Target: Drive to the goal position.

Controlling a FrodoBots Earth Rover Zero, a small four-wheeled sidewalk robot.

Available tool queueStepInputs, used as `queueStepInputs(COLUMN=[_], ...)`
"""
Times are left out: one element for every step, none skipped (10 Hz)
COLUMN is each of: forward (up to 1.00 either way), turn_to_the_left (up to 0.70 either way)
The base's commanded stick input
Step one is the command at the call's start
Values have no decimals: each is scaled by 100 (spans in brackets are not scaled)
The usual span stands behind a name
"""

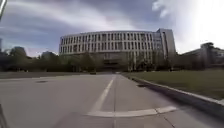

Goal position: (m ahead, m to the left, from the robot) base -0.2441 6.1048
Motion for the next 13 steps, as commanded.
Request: queueStepInputs(forward=[100,100,100,100,100,100,100,100,100,100,100,100,100], turn_to_the_left=[0,0,0,0,0,0,0,0,0,0,0,0,0])
